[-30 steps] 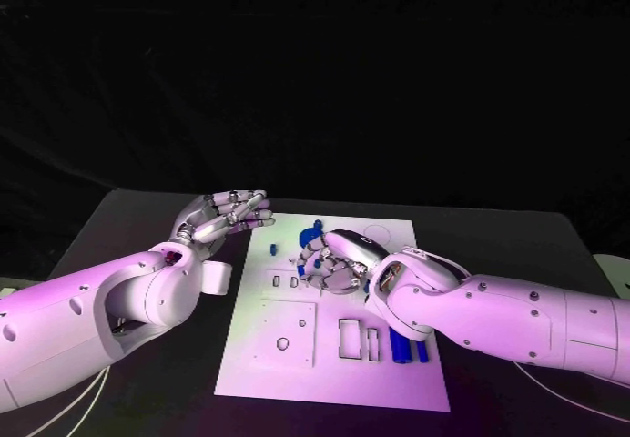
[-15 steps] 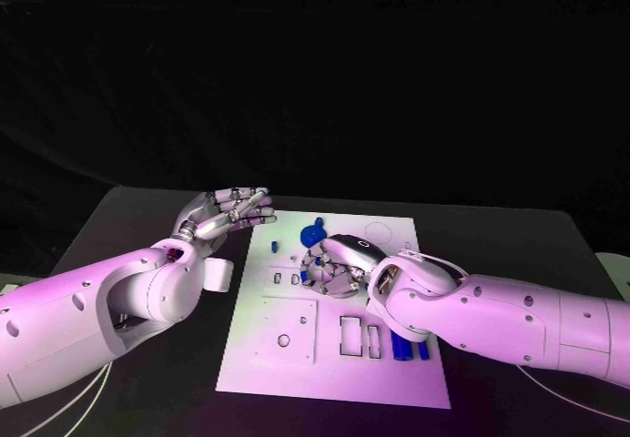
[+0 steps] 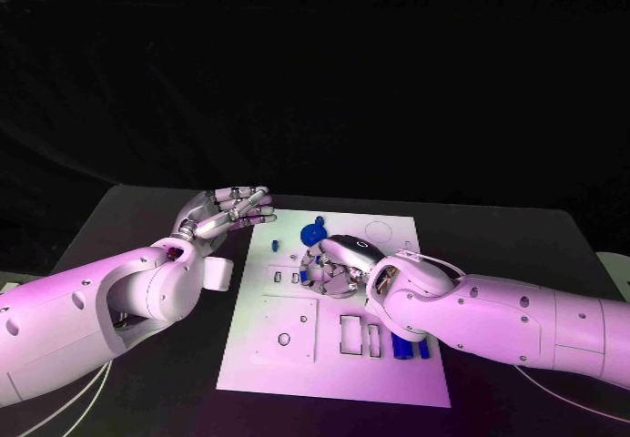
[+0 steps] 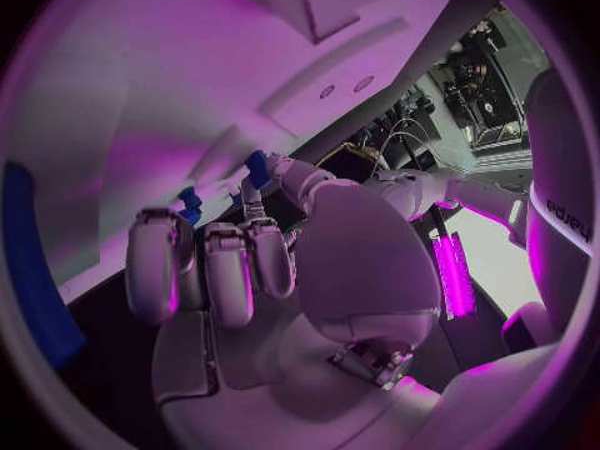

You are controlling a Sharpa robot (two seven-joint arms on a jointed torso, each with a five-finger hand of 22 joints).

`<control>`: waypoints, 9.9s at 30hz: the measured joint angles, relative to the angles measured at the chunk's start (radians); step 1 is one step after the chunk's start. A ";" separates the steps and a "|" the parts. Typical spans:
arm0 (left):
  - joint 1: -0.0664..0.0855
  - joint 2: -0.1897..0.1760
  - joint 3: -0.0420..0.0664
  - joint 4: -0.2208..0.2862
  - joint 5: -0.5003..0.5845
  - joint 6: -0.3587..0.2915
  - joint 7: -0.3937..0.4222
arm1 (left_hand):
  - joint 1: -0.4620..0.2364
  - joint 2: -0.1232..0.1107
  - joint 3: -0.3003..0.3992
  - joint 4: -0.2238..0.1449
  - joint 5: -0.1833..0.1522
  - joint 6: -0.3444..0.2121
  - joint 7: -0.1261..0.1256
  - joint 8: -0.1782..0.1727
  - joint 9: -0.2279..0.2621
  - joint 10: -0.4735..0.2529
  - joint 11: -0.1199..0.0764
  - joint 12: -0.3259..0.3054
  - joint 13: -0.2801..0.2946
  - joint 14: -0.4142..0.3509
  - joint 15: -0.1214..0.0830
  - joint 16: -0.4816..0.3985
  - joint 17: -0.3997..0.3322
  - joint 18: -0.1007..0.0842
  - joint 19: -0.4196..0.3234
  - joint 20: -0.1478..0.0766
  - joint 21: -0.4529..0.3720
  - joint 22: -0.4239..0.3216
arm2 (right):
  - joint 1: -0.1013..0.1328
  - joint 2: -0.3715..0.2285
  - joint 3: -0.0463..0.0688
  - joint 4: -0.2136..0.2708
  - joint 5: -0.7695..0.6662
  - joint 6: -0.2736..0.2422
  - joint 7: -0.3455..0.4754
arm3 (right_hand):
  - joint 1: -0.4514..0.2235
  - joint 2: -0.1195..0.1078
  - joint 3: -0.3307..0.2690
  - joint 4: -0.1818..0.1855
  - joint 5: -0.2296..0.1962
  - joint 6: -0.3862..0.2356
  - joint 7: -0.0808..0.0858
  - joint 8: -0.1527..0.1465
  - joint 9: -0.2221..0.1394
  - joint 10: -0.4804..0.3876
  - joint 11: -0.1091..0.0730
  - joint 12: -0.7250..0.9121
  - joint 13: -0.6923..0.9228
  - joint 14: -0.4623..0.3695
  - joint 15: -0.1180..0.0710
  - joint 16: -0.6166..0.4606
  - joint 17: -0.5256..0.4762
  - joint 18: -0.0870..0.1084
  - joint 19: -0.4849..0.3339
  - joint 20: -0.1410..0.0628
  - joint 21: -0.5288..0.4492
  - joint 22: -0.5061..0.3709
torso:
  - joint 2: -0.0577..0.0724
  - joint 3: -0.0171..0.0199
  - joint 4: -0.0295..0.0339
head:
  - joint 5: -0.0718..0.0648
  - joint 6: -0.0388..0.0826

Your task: Assemble the parts on the task board

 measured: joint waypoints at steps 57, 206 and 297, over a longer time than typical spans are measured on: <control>0.000 -0.002 -0.001 -0.003 0.000 0.006 -0.009 | 0.000 0.000 0.000 0.000 0.000 0.000 0.000 -0.004 0.000 0.000 0.000 -0.005 0.000 0.000 0.000 -0.005 0.002 0.000 0.000 0.000 0.000 -0.001 | -0.004 -0.003 0.000 -0.003 -0.016 -0.013 -0.009 | -0.022 -0.022 -0.009 0.004 -0.005 0.000 -0.007 -0.013 0.012 -0.011 0.004 -0.016 0.000 0.000 0.000 0.000 0.000 0.000 -0.004 -0.004 -0.012 -0.001 | 0.000 -0.0003 -0.0010 | -0.004 -0.006; -0.001 -0.003 -0.004 -0.013 0.000 0.017 -0.026 | -0.004 -0.004 0.003 -0.003 0.000 0.000 0.000 -0.004 0.000 0.000 0.000 -0.011 0.000 0.000 0.000 -0.009 0.005 0.000 0.000 0.000 0.000 -0.003 | 0.011 0.009 0.003 0.046 -0.140 0.025 -0.180 | -0.090 -0.088 -0.071 0.036 0.016 -0.062 0.019 -0.068 -0.003 -0.056 0.030 -0.067 0.000 0.000 0.015 -0.004 0.000 0.000 -0.020 0.013 -0.039 0.000 | 0.000 0.0006 -0.0012 | 0.001 -0.029; 0.158 0.330 -0.103 -0.310 -1.027 0.517 -0.948 | -0.388 0.022 -0.055 0.061 -0.001 -0.018 -0.143 0.514 0.360 0.157 -0.178 0.980 0.754 0.502 -0.192 1.238 1.084 -0.062 0.597 -0.221 1.027 0.951 | 0.101 -0.269 0.014 0.101 0.695 -0.159 0.174 | -0.050 -0.049 -0.122 0.073 0.102 -0.074 0.029 -0.086 0.008 -0.084 0.034 -0.094 0.000 0.000 0.025 -0.027 0.001 0.016 -0.074 0.023 -0.131 -0.069 | -0.071 0.0237 -0.0220 | 0.021 -0.064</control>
